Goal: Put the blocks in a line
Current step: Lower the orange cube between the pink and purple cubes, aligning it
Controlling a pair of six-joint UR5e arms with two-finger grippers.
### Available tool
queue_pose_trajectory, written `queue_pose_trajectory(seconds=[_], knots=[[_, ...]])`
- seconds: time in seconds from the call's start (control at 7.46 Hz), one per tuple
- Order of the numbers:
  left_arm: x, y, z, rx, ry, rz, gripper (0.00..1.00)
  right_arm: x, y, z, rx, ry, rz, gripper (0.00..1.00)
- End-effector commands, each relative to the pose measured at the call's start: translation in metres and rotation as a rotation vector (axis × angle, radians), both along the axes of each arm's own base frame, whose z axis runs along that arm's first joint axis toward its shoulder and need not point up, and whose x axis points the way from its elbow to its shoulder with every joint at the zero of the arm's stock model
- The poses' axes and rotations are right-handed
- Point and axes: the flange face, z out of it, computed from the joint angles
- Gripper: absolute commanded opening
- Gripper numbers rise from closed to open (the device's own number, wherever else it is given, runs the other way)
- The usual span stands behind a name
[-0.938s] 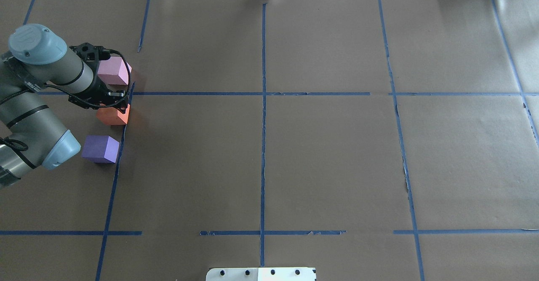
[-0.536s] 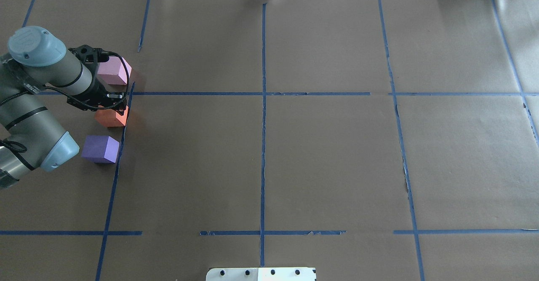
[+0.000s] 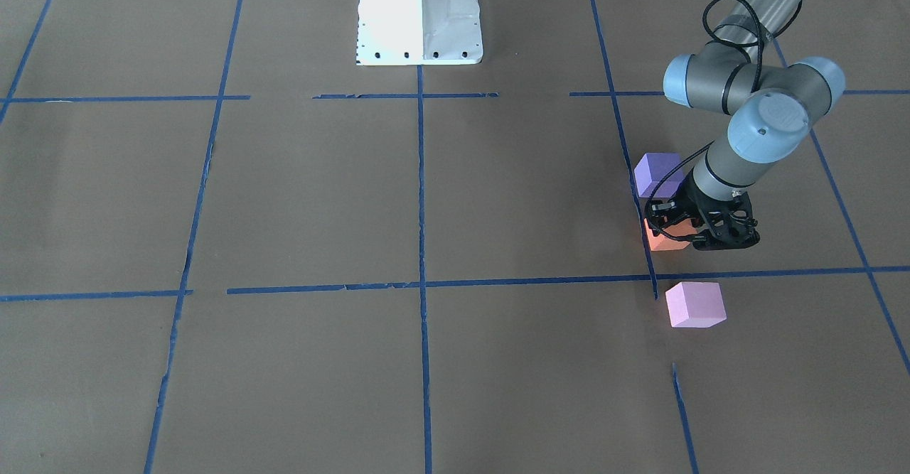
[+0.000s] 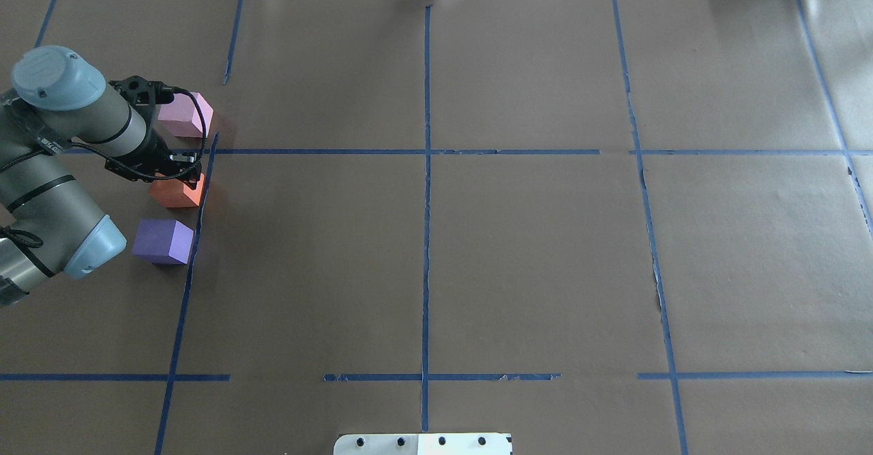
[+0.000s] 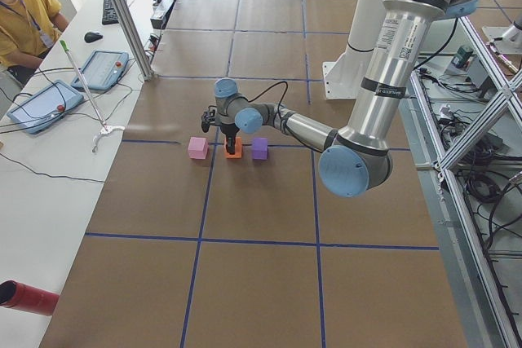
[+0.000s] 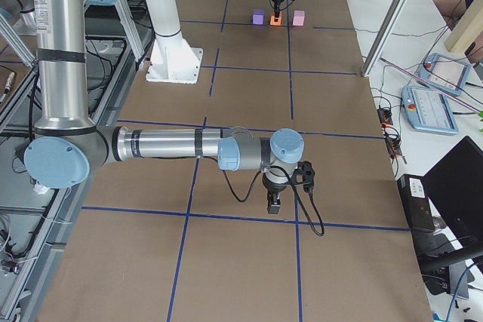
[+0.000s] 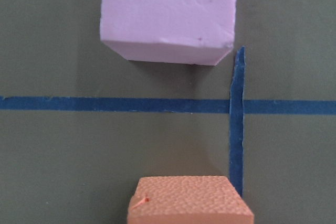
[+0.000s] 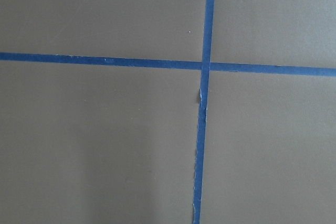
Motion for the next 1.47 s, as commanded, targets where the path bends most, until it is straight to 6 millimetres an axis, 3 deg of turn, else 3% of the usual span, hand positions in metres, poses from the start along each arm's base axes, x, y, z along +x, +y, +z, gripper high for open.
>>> queue_pose_trajectory(seconds=[0.0, 0.54, 1.34], knots=[[0.0, 0.0, 0.002, -0.002, -0.003, 0.001, 0.58, 0.0, 0.0, 0.0, -0.001, 0.0, 0.0, 1.0], [0.0, 0.0, 0.003, -0.001, -0.005, 0.002, 0.97, 0.0, 0.0, 0.0, -0.001, 0.0, 0.0, 1.0], [-0.006, -0.001, -0.009, 0.014, -0.001, -0.013, 1.0, 0.0, 0.0, 0.0, -0.001, 0.0, 0.0, 1.0]])
